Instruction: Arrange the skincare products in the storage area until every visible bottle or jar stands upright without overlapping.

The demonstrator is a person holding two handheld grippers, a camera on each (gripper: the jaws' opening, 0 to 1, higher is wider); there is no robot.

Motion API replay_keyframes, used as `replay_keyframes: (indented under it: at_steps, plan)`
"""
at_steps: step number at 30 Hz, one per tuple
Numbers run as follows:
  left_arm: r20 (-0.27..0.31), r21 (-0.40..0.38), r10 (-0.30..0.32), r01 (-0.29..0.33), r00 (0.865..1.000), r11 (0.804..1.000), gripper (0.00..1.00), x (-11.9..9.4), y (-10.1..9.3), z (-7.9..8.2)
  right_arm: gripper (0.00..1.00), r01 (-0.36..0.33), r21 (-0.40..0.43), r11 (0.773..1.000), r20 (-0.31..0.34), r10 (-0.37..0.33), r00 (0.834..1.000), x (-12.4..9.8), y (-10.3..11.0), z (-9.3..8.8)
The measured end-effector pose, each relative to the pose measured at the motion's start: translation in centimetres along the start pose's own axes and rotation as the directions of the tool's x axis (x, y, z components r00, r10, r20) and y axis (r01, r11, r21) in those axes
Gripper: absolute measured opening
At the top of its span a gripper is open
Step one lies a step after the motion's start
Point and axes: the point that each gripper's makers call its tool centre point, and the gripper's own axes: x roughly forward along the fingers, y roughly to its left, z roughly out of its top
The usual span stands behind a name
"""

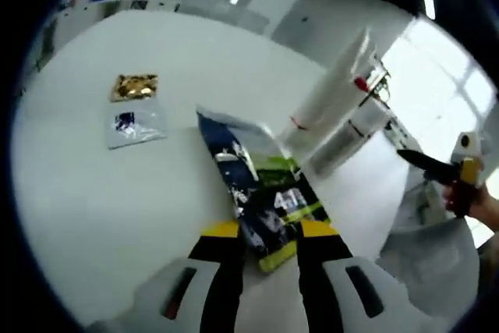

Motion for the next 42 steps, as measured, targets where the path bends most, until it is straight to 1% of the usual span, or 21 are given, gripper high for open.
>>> replay_keyframes:
  at_steps: [2, 3, 4, 6, 9, 10, 11, 12, 15, 19, 22, 24, 26, 27, 28, 29, 34, 42]
  plan:
    - [-0.013, 0.063, 0.027, -0.026, 1.000, 0.998, 0.33, 0.0, 0.2, 0.2, 1.00, 0.002, -0.001, 1.000, 0.000, -0.002, 1.000, 0.0, 0.0, 0.0]
    - [-0.015, 0.074, 0.031, -0.030, 0.999, 0.997, 0.38, 0.0, 0.2, 0.2, 1.00, 0.002, -0.001, 1.000, 0.000, -0.002, 1.000, 0.0, 0.0, 0.0]
    - [-0.030, 0.138, 0.066, -0.062, 0.997, 0.989, 0.44, 0.1, 0.5, 0.3, 1.00, 0.002, 0.000, 1.000, 0.000, -0.002, 1.000, 0.0, -0.1, 0.0]
    - [-0.045, 0.204, 0.087, -0.076, 0.995, 0.976, 0.49, 0.3, 0.6, 0.5, 1.00, 0.004, 0.000, 1.000, 0.001, -0.004, 1.000, 0.0, -0.1, 0.0]
    - [-0.043, 0.248, 0.070, -0.057, 0.997, 0.967, 0.51, 0.7, 0.1, 0.9, 1.00, 0.005, 0.000, 1.000, 0.005, -0.005, 1.000, 0.0, -0.1, 0.1]
    - [-0.043, 0.273, 0.063, -0.049, 0.997, 0.961, 0.52, 0.9, -0.1, 1.2, 1.00, 0.005, 0.001, 1.000, 0.005, -0.005, 1.000, -0.1, -0.1, 0.1]
    - [-0.041, 0.298, 0.061, -0.046, 0.997, 0.953, 0.52, 1.1, -0.2, 1.4, 1.00, 0.007, 0.002, 1.000, 0.007, -0.007, 1.000, -0.1, -0.1, 0.1]
    - [-0.041, 0.340, 0.060, -0.043, 0.997, 0.939, 0.53, 1.3, -0.3, 1.7, 1.00, 0.007, 0.003, 1.000, 0.008, -0.007, 1.000, -0.1, -0.1, 0.1]
    - [-0.043, 0.420, 0.049, -0.027, 0.998, 0.907, 0.54, 2.0, -0.7, 2.1, 1.00, 0.009, 0.003, 1.000, 0.011, -0.009, 1.000, -0.2, -0.2, 0.2]
    - [-0.056, 0.451, 0.038, -0.008, 0.998, 0.893, 0.54, 2.8, -1.0, 2.2, 1.00, 0.010, 0.005, 1.000, 0.014, -0.010, 1.000, -0.2, -0.2, 0.2]
    - [-0.075, 0.504, 0.055, -0.010, 0.996, 0.864, 0.58, 3.5, -0.6, 2.0, 1.00, 0.014, 0.010, 1.000, 0.018, -0.014, 1.000, -0.2, -0.3, 0.3]
    - [-0.099, 0.508, 0.059, 0.000, 0.993, 0.861, 0.59, 3.9, -0.4, 1.6, 1.00, 0.015, 0.012, 1.000, 0.018, -0.015, 1.000, -0.2, -0.4, 0.3]
    - [-0.111, 0.507, 0.065, 0.000, 0.992, 0.862, 0.59, 4.1, -0.1, 1.2, 1.00, 0.015, 0.012, 1.000, 0.017, -0.015, 1.000, -0.2, -0.4, 0.2]
    - [-0.098, 0.529, 0.075, -0.012, 0.992, 0.849, 0.60, 4.1, 0.1, 1.4, 1.00, 0.015, 0.013, 1.000, 0.016, -0.015, 1.000, -0.2, -0.4, 0.2]
    - [-0.099, 0.516, 0.066, -0.006, 0.993, 0.857, 0.60, 4.1, -0.1, 1.5, 1.00, 0.015, 0.012, 1.000, 0.017, -0.015, 1.000, -0.2, -0.4, 0.2]
    - [-0.099, 0.515, 0.067, -0.006, 0.993, 0.857, 0.60, 4.1, 0.0, 1.5, 1.00, 0.015, 0.012, 1.000, 0.017, -0.015, 1.000, -0.2, -0.4, 0.2]
    - [-0.086, 0.514, 0.059, -0.007, 0.995, 0.858, 0.60, 4.2, -0.1, 1.7, 1.00, 0.016, 0.013, 1.000, 0.013, -0.017, 1.000, -0.2, -0.5, 0.1]
    - [-0.086, 0.515, 0.059, -0.006, 0.995, 0.857, 0.60, 4.3, -0.1, 1.8, 1.00, 0.016, 0.009, 1.000, 0.011, -0.017, 1.000, -0.2, -0.5, 0.1]
